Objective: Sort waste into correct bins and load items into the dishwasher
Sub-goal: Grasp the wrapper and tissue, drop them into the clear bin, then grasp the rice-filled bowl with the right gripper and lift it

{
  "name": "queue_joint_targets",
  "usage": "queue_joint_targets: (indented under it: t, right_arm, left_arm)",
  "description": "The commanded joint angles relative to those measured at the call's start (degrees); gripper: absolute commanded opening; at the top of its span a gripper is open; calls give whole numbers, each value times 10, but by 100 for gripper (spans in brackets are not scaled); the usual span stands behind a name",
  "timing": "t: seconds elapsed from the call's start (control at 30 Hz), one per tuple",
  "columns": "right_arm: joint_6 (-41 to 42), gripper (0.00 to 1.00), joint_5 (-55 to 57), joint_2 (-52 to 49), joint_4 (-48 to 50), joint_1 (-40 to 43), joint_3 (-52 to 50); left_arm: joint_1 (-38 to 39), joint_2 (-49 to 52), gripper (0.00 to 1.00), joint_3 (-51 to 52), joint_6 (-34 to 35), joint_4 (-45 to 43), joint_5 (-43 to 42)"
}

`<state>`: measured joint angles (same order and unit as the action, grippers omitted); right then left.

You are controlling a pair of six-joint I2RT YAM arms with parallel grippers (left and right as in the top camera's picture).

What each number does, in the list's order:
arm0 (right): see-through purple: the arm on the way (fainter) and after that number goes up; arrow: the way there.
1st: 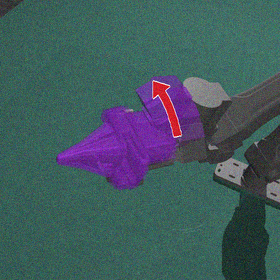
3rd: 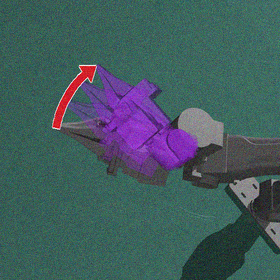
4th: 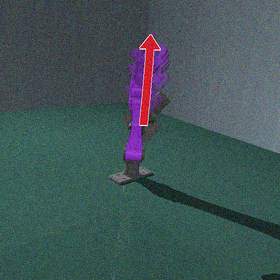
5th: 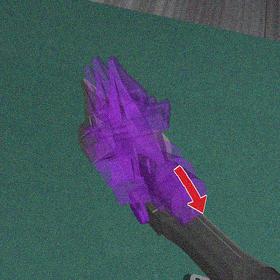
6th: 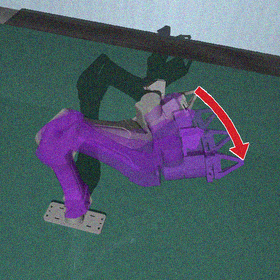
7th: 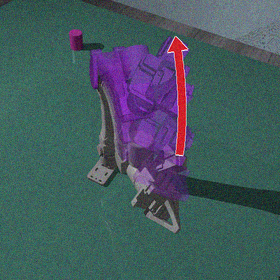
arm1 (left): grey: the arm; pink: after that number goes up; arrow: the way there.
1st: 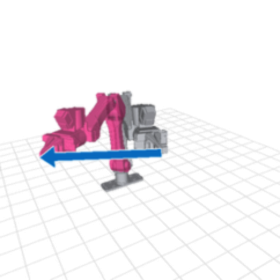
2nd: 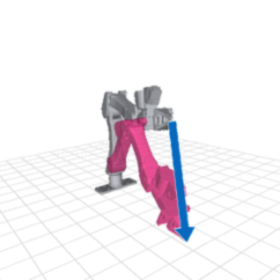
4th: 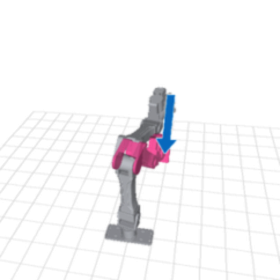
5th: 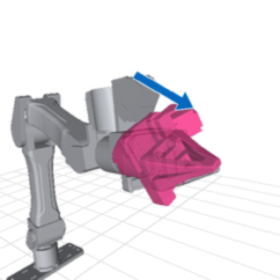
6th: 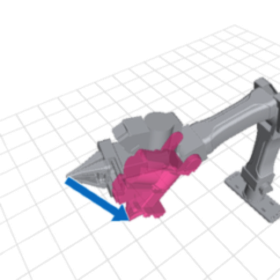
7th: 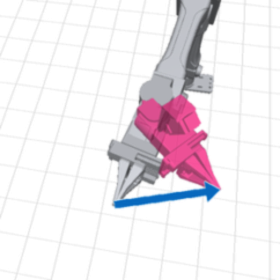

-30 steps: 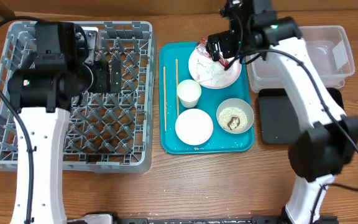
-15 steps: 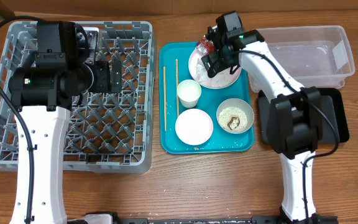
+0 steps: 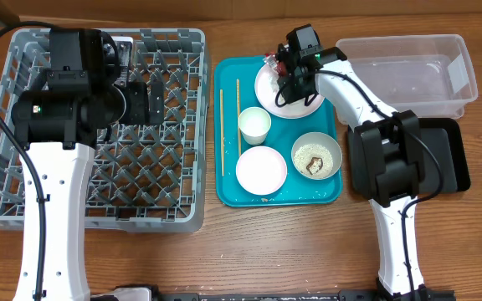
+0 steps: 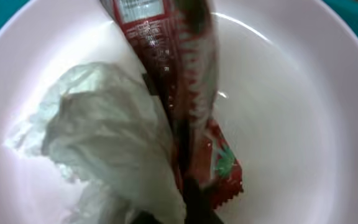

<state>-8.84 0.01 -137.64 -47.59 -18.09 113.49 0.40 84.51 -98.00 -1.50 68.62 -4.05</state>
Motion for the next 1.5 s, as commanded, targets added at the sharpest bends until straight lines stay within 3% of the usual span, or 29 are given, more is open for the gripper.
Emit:
queue_joint_targets:
  t: [0.0, 0.1, 0.2, 0.3, 0.43, 0.63, 0.67, 0.7, 0.73, 0.77, 1.17, 1.3, 1.33, 1.47]
  right_arm:
    - [81, 4, -3, 9, -31, 0, 45]
    - [140, 4, -3, 35, -92, 1, 117]
    - [252, 4, 42, 80, -210, 19, 263]
    - [360, 4, 108, 107, -295, 57, 324]
    - [452, 4, 115, 103, -395, 140, 303]
    - [464, 6, 113, 87, -356, 181, 189]
    - [464, 50, 111, 87, -350, 182, 170]
    - [464, 85, 111, 87, -350, 182, 162]
    - [464, 95, 110, 87, -350, 182, 159]
    - [463, 100, 107, 87, -350, 182, 159]
    - [364, 96, -18, 203, -444, 171, 291]
    - [364, 92, -21, 241, -495, 141, 290]
    - [353, 86, -29, 245, -495, 129, 286]
    - [358, 82, -24, 240, -494, 54, 234]
  left_arm:
    - [0, 3, 100, -15, -2, 0, 2]
    - [0, 3, 100, -15, -2, 0, 2]
    - [0, 3, 100, -15, -2, 0, 2]
    - [0, 3, 100, -15, -2, 0, 2]
    - [0, 3, 100, -15, -2, 0, 2]
    - [0, 3, 100, -15, -2, 0, 2]
    - [0, 3, 100, -15, -2, 0, 2]
    - [0, 3, 100, -15, -2, 0, 2]
    - [0, 3, 100, -15, -2, 0, 2]
    - [0, 3, 100, -15, -2, 0, 2]
    - [0, 3, 100, -15, -2, 0, 2]
    - [0, 3, 100, -15, -2, 0, 2]
    - [0, 3, 100, -15, -2, 0, 2]
    - [0, 3, 100, -15, -2, 0, 2]
